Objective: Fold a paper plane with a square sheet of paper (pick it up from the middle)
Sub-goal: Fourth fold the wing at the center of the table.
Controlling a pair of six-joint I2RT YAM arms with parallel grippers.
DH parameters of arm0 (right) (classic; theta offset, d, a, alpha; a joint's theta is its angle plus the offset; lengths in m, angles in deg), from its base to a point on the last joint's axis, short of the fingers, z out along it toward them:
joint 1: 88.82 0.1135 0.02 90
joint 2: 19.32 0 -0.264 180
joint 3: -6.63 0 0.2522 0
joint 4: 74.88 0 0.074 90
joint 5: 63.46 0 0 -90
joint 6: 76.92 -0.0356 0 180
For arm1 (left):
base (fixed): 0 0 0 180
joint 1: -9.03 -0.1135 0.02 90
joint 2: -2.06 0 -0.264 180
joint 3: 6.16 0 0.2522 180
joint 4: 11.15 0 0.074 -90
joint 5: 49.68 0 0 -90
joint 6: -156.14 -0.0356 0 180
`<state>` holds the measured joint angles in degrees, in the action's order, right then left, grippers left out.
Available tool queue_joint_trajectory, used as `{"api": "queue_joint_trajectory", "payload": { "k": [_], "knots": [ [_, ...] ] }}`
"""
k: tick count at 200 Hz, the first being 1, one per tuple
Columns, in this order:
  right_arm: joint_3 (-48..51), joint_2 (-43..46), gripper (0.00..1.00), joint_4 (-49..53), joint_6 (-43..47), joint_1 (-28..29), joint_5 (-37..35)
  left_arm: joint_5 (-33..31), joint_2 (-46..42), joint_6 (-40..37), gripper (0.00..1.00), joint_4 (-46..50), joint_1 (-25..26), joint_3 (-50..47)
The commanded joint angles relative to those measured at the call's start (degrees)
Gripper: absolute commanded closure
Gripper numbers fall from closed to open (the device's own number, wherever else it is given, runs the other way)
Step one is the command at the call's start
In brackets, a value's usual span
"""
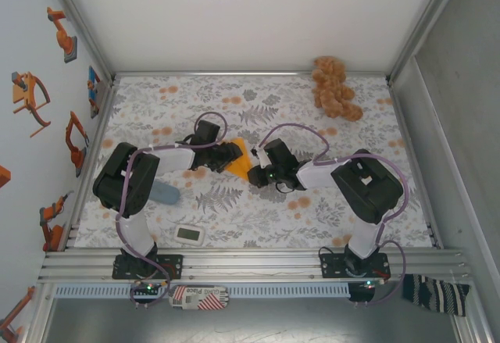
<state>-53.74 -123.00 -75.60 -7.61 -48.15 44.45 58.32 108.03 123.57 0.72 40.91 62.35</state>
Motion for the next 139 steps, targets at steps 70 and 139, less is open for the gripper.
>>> {"api": "queue_joint_trajectory", "payload": {
  "k": [70,139],
  "knots": [
    [-3.6,-0.2,0.81,2.4,2.7,-0.2,0.1,-5.5,9.2,0.5,0.48,19.1,0.0,-2.2],
    [-4.6,-1.8,0.83,3.0,2.2,-0.2,-0.4,-4.7,10.5,0.2,0.47,19.7,0.0,-1.6]
  ]
}}
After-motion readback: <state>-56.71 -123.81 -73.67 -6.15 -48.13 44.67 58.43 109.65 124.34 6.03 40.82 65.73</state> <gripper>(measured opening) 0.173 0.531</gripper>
